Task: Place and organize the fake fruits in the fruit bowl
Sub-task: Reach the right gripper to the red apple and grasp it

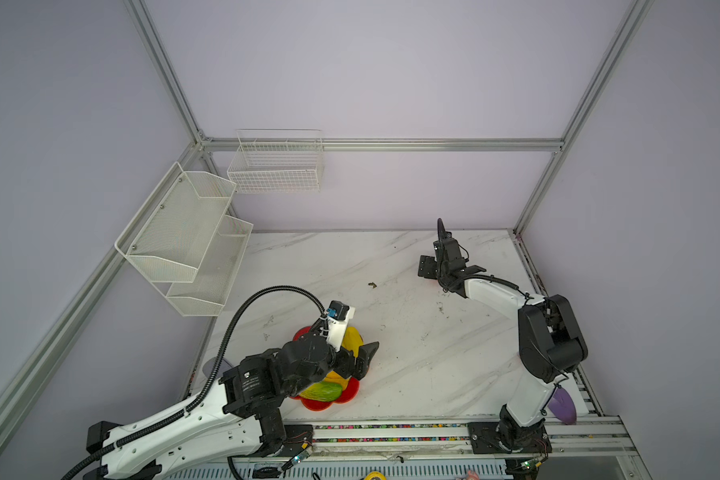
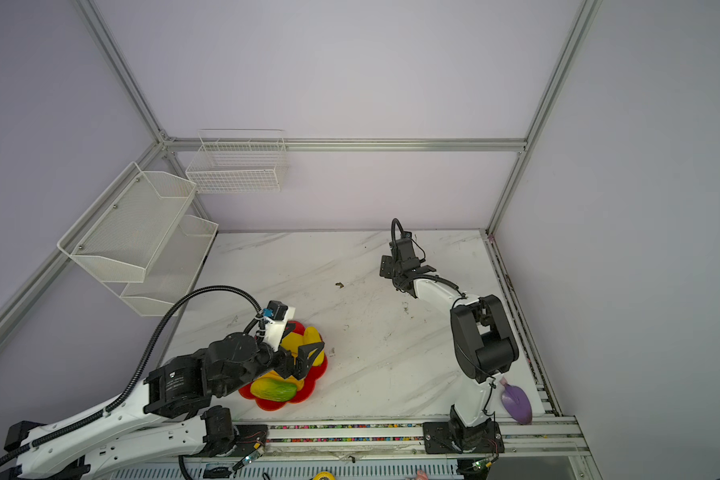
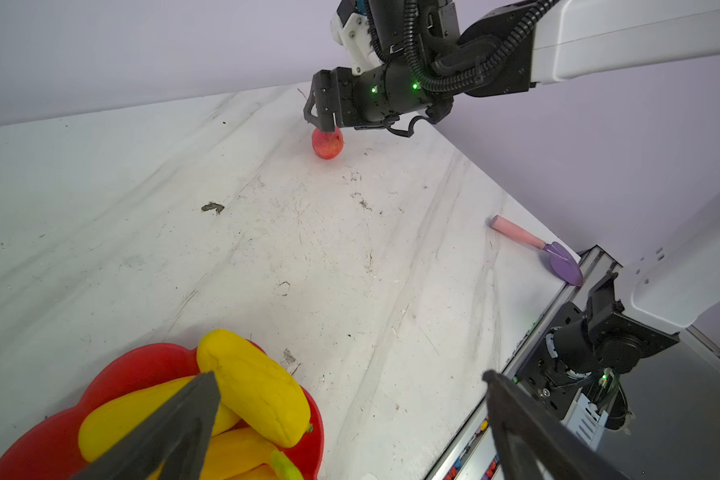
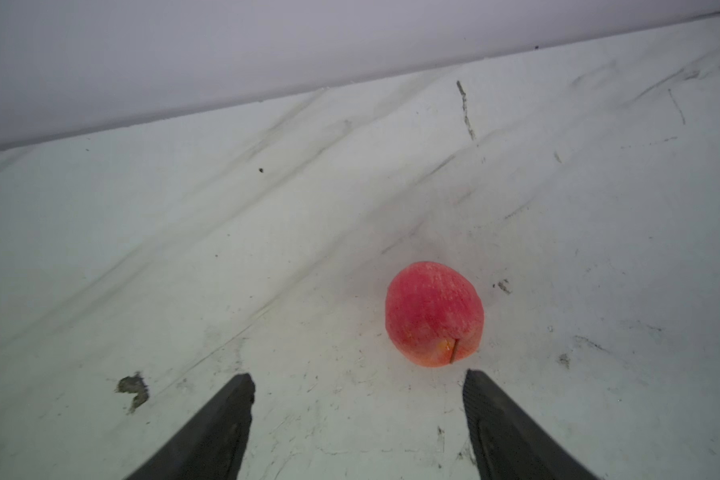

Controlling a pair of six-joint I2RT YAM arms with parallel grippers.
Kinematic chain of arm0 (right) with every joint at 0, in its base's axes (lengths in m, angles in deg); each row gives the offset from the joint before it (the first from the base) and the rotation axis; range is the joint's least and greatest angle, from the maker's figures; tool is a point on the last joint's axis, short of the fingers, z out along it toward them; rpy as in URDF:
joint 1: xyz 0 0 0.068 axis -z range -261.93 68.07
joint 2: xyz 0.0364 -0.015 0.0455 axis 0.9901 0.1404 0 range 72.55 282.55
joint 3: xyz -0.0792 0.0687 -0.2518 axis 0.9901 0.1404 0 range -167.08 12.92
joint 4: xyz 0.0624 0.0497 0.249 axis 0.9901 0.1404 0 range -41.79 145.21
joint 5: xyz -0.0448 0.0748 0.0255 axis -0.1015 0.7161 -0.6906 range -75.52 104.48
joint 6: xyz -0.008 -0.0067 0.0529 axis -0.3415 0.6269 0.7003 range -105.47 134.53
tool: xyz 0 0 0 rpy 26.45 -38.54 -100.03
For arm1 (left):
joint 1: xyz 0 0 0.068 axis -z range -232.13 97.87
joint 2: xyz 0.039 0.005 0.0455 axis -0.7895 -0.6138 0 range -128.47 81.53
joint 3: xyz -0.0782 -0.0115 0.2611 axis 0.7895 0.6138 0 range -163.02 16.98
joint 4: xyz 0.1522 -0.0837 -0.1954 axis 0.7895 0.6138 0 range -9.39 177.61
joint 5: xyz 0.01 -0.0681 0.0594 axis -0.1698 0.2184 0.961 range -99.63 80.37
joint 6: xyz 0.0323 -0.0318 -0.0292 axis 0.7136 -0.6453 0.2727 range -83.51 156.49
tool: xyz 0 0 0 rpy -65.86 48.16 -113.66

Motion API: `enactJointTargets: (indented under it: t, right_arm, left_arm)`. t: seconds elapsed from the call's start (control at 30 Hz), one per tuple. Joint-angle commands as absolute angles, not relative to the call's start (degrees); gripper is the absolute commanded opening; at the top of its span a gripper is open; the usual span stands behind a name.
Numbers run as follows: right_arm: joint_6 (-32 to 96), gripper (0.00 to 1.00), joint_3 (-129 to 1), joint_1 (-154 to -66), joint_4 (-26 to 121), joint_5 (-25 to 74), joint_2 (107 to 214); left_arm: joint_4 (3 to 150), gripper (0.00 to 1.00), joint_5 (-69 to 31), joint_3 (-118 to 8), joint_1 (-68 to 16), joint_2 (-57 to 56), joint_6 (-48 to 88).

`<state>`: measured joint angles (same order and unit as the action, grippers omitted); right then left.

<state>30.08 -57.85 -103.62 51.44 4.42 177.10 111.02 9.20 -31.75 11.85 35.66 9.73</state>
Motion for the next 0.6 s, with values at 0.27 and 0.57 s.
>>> enactJointTargets:
  t: [0.27, 0.57]
  right_arm:
    - [25.7, 0.87, -58.43, -99.11, 46.64, 3.02, 181.99]
    - [26.0, 0.87, -60.18, -97.86, 45.22, 8.02, 186.49]
  left_arm:
    - [98.93, 1.0, 4.49, -33.73, 8.97, 21.58, 12.72]
    - [97.59, 1.0, 1.72, -32.77, 7.12, 21.06, 12.06]
